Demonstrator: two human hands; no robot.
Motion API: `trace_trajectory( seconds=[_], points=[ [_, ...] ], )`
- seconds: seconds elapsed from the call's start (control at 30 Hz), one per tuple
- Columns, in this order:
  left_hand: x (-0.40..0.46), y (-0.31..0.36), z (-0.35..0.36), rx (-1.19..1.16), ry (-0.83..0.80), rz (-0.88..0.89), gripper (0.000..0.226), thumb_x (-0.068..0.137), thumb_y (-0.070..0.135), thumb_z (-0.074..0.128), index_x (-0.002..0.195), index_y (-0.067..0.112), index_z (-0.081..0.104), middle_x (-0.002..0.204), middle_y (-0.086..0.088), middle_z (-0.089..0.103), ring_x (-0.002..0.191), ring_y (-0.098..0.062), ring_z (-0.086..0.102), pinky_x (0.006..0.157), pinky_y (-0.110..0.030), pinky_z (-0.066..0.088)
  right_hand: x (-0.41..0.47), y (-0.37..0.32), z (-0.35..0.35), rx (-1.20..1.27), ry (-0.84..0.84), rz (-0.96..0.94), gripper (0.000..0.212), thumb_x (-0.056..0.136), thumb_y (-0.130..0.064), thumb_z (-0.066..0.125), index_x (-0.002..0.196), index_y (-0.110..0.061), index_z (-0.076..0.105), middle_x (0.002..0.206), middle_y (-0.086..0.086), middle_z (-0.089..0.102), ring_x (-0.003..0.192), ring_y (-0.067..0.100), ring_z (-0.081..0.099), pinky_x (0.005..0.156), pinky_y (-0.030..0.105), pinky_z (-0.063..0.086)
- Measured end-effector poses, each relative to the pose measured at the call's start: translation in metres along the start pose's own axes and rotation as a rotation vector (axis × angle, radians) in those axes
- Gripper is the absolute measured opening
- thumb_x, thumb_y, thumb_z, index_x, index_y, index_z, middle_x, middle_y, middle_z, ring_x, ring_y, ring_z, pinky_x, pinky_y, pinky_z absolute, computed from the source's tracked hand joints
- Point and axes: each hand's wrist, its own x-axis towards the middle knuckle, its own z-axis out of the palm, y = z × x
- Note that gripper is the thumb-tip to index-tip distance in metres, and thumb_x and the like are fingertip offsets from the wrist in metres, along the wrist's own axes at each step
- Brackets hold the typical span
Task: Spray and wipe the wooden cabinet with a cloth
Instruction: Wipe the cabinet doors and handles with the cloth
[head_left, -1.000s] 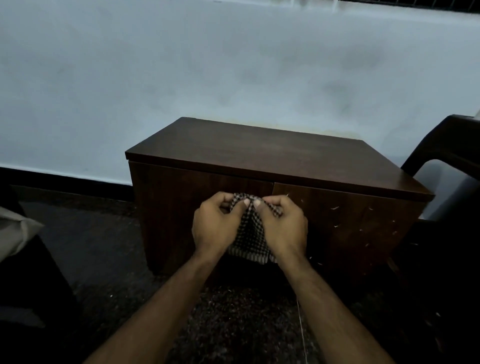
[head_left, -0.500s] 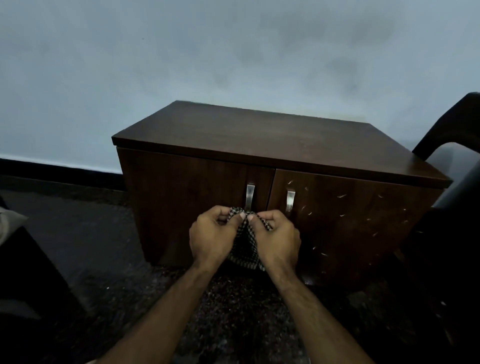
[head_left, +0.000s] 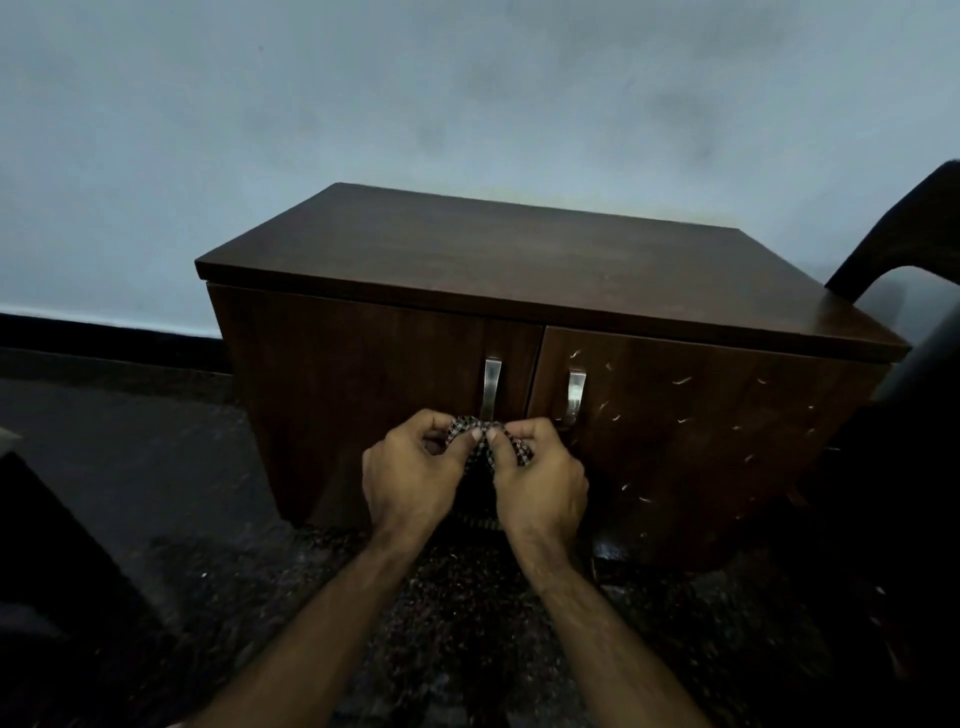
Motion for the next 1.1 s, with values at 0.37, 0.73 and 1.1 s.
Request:
trace_trajectory(
  seconds=[0.37,0.73,1.1],
  points=[
    [-0.036,0.066,-0.005,-0.148,0.012,0.085,0.022,0.072,0.055,0.082,0.085,0.040,0.074,0.069,0.027,0.069,0.062,0.008,0.063,0.057,-0.021,0.052,0.014,0.000,-0.083,0.156,0.156,-0.152,0.013,0.085,-0.036,0.077,0.091,-0.033,0.066,0.092,-0.016,0.069,0.085,0.006,0.066,0.076,0.038,0.059],
    [-0.009,0.106,-0.011,-0.009,0.038,0.048,0.017,0.076,0.056,0.074,0.073,0.041,0.065,0.067,0.024,0.067,0.077,-0.005,0.070,0.070,-0.029,0.056,0.054,-0.031,-0.090,0.157,0.115,-0.012,0.021,0.081,-0.043,0.080,0.081,-0.035,0.060,0.088,-0.013,0.067,0.088,0.012,0.066,0.072,0.029,0.052],
    [-0.016,0.146,0.007,0.079,-0.066,0.188,0.018,0.080,0.056,0.073,0.090,0.040,0.074,0.069,0.026,0.066,0.064,0.009,0.056,0.057,-0.017,0.042,0.072,0.001,-0.138,0.100,0.182,-0.020,0.024,0.078,-0.046,0.083,0.079,-0.032,0.064,0.075,-0.016,0.064,0.079,0.009,0.067,0.064,0.024,0.045]
  ],
)
